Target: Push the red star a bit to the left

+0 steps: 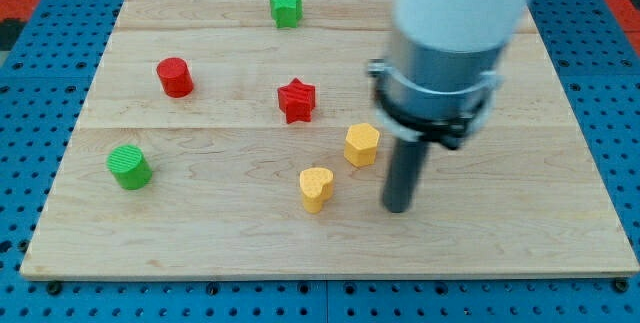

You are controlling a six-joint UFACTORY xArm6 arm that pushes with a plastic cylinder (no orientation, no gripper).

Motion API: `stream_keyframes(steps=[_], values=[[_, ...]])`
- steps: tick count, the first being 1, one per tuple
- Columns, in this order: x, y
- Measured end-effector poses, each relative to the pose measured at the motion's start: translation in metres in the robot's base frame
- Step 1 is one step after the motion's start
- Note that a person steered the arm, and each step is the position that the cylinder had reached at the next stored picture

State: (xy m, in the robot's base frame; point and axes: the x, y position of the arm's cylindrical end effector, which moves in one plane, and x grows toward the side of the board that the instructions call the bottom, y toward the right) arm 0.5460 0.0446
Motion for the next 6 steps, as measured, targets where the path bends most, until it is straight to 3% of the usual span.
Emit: stream_keyframes(steps=[1,2,3,6], values=[[0.000,-0.019],[-0.044,-0.005],[-0.064,-0.082],[-0.134,-0.040]])
